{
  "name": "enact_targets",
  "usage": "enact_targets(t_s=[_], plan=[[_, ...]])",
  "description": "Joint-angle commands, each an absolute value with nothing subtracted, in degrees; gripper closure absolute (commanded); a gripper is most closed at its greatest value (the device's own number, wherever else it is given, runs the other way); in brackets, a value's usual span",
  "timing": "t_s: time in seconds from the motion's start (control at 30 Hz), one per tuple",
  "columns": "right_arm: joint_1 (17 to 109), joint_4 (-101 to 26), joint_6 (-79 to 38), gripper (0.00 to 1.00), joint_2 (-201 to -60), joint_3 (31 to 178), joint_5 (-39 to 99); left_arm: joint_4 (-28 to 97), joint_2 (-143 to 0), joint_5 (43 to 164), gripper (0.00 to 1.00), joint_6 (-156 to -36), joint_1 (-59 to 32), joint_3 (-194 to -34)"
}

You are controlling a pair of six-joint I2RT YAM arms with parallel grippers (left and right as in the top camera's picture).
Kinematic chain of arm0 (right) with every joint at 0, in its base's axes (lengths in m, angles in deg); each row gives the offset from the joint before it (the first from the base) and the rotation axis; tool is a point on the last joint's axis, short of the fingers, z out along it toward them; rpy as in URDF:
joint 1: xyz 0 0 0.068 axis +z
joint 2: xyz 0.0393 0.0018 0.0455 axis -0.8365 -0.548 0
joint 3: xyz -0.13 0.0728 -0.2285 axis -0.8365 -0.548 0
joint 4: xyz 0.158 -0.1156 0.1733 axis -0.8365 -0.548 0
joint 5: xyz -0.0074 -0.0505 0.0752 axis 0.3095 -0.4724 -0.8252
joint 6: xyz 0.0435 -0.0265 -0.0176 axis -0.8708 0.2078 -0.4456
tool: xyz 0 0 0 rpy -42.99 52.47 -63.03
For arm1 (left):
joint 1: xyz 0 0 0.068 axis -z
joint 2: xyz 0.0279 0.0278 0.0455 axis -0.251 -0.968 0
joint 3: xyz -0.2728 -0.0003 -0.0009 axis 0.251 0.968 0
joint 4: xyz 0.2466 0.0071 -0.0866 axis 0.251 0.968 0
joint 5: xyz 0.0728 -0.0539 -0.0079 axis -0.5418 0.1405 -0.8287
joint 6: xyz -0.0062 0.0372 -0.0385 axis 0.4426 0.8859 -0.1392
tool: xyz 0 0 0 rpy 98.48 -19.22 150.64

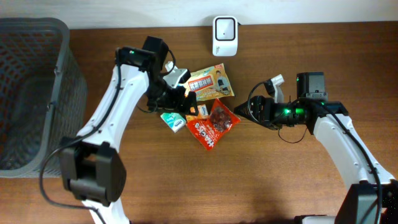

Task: Scan the item barcode
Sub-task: 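Reach the left gripper to the red snack bag and grasp it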

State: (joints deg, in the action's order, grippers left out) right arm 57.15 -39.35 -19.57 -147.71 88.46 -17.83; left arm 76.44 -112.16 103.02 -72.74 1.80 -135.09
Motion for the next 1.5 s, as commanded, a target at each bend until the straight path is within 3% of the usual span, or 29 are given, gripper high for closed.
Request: enact_targets(t_s=[0.0, 0.33, 0.57, 0.87, 1.03, 1.3, 1.47], plan=[[57.52, -39.54, -18.61, 0.02, -146.66, 89.51, -19.75, 75.22, -116.79, 103.85, 0.04, -71.8, 2.96, -135.29], [57.46, -40.92, -18.59, 0.01, -142.72, 89.51, -19.47, 71.96, -126.48, 107.57, 0.07, -71.84, 9.12, -135.29], [57.35, -44.02, -22.11, 0.02, -129.74, 91.02, -6.03, 69.56, -126.63, 107.11, 0.07, -71.87, 9.84, -135.27], [56.76, -33.49, -25.8, 0.01, -116.3, 95.17, -4.08, 68.88, -126.63, 107.13, 0.09, -72.06, 9.84, -135.22], [56.74, -41.1, -26.53, 0.02, -115.58, 95.17, -3.43, 71.96, -126.37, 107.09, 0.07, -72.04, 8.84, -135.48], [56.76, -41.27, -26.55, 0.02, -115.73, 95.17, -3.4, 76.9, -125.86, 102.37, 0.05, -73.79, 3.4, -137.65], [56.76, -41.4, -26.53, 0.02, -116.06, 95.17, -3.38, 76.57, -125.86, 103.26, 0.02, -74.93, 4.45, -136.4]])
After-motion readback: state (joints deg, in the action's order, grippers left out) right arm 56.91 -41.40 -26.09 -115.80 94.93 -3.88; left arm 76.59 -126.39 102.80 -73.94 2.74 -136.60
